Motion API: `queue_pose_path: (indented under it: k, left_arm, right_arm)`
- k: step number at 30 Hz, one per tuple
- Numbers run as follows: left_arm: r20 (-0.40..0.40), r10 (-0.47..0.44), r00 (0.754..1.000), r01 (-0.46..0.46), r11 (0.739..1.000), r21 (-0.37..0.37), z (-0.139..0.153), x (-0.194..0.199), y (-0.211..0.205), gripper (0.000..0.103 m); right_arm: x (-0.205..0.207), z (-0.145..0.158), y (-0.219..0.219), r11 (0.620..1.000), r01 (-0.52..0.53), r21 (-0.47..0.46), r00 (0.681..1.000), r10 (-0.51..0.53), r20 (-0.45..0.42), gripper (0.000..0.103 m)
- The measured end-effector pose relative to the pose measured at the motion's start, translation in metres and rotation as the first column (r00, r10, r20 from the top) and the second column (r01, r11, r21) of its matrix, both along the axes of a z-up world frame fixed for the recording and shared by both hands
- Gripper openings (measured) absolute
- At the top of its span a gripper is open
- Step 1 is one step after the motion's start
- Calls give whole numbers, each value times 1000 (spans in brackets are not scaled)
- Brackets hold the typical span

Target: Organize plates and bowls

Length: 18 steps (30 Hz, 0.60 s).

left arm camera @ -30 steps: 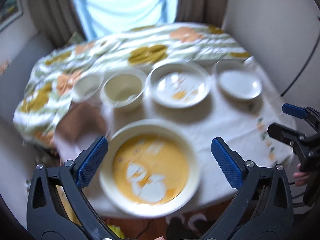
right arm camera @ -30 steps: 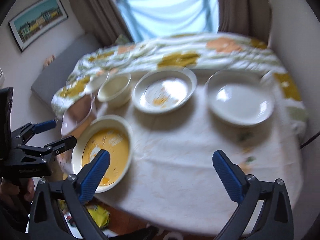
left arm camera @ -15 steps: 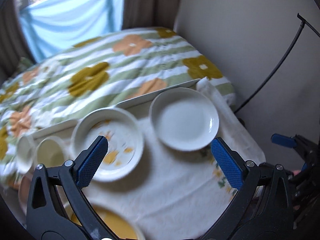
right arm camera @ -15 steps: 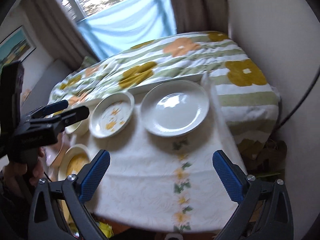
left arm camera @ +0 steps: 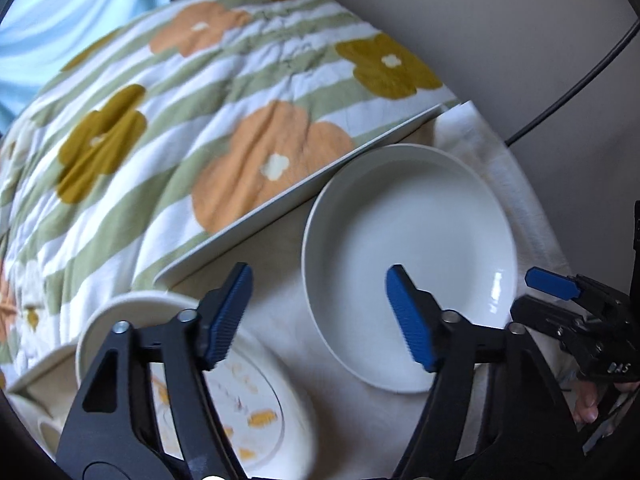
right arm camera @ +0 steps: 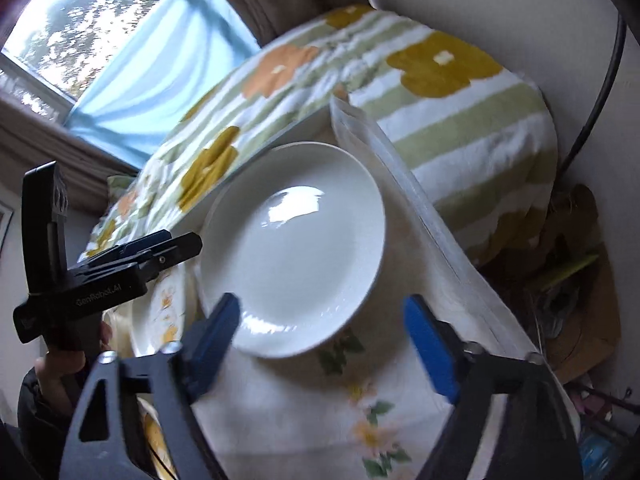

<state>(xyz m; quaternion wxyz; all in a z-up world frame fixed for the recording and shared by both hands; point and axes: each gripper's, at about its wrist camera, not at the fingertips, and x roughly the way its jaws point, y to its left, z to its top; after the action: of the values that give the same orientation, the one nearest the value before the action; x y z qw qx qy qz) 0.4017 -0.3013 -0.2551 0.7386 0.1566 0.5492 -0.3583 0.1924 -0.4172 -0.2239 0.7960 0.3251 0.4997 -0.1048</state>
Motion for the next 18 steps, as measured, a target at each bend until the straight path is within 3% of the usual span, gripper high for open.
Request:
queue_pose_path:
  k: [3,8,12,14,18]
  left_arm:
    - [-29,-13,999,13,1000,1,-12,10,-1,55]
    - [-55,-44,998,44,999,-8,-23,14,-7,53]
    - [-64,-53,997,52,999,-13,-29,16,-10,27]
    - [-72,-57,996,56,998,-13,-29,16,-10,23]
    - [-56,-80,995,80,997,-8,-31,12,-15,22]
  right_arm:
    - [7,-11,-4,999,40,-3,999,-40,-21,59]
    - [11,-23,-9,996,90,-11,995,-90,-41,53]
    - [12,-31,-12,994,113,-7,992,-113,-52,37]
    - [13,-34,-13,992,125,-12,990,-126,-67,36]
    - [14,-35,-11,992,122,-36,989,-124,-76,19]
